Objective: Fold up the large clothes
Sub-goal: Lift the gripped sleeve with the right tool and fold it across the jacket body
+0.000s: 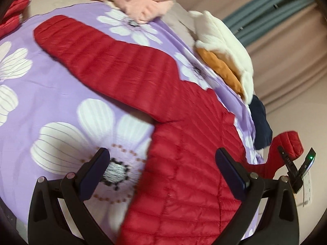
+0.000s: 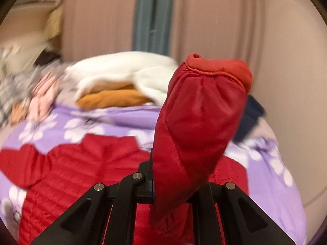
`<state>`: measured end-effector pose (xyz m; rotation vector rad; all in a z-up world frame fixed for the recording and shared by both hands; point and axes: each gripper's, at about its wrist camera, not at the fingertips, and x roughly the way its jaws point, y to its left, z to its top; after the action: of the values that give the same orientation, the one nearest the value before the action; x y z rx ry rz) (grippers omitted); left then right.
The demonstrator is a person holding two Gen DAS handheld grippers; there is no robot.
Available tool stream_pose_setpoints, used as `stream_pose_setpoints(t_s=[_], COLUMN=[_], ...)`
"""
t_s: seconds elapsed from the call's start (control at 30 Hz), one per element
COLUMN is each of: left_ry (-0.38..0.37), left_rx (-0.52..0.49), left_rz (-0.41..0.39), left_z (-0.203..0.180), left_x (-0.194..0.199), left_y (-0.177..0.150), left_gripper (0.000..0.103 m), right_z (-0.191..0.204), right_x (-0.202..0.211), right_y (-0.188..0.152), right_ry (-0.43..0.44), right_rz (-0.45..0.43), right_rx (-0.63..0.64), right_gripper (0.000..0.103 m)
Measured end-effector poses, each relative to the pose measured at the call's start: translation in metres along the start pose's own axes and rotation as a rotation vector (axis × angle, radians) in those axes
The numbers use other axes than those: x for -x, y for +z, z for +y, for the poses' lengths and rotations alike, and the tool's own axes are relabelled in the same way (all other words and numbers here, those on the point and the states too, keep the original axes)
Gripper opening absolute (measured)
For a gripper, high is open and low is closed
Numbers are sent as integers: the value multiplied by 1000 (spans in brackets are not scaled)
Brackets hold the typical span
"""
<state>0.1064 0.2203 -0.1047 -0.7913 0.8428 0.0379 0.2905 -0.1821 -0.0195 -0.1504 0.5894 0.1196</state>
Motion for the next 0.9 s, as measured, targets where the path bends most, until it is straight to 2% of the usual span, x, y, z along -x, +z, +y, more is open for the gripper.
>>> stream_pose_setpoints(t_s=[0.2, 0.4, 0.67, 0.8, 0.83, 0.9], left_ry=[16, 29, 32, 29, 27, 23], left_rx=[45, 59, 75, 86, 89, 99], left_rz=[-24, -15, -11, -7, -7, -7], left_z=[28, 42, 53, 57, 57, 60], left_x=[7, 3, 1, 0, -1, -2], left_y=[14, 21, 25, 26, 27, 30], left_gripper=[103, 103, 103, 103, 103, 103], right_z=[95, 162, 214, 223, 223, 227], right_x=[-24, -37, -41, -45, -46, -48], right_y=[1, -27, -53, -62, -63, -68], right_ry=[86, 164, 216, 250, 265, 282], right_rz=[17, 80, 136, 173, 190, 226], right_rx=[166, 318, 475, 482, 484, 479], right_gripper=[14, 14, 14, 14, 17, 41])
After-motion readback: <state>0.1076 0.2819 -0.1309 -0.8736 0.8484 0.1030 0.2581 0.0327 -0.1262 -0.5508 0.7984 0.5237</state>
